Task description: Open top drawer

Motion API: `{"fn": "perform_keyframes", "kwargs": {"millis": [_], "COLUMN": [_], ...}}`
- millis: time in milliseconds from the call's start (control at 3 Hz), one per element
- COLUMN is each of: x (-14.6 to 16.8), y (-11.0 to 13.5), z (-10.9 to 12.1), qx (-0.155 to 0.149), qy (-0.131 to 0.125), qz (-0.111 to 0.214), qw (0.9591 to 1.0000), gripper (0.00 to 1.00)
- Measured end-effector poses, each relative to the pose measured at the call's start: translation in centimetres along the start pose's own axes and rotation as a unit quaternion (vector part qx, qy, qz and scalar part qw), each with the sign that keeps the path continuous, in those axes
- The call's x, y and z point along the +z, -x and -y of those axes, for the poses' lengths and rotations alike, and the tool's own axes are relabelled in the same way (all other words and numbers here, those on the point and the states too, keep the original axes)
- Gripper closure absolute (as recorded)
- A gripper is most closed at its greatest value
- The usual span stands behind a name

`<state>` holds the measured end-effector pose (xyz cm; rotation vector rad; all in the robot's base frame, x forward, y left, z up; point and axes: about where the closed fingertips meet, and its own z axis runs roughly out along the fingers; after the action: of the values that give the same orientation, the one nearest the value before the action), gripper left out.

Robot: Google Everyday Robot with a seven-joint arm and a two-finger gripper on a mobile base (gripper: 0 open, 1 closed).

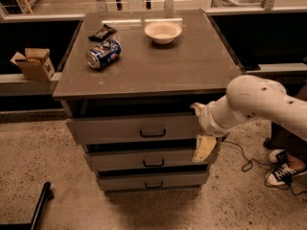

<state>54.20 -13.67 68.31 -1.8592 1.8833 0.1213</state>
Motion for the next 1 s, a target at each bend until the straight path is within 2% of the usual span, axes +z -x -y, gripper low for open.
{"fn": "perform_keyframes", "kwargs": {"millis": [333, 667, 1000], "x": [2.4, 4.0, 4.3], "y": [-0.3, -0.2, 0.1], "z": [1.4, 3.0, 3.1], "qx": [0.002, 0.002, -0.003], "qy": [0.005, 0.016, 0.028], "qz": [-0.007, -0.009, 0.002], "qw": [1.0000, 0.9998, 0.9996], "gripper": [0.00, 0.13, 0.23]}}
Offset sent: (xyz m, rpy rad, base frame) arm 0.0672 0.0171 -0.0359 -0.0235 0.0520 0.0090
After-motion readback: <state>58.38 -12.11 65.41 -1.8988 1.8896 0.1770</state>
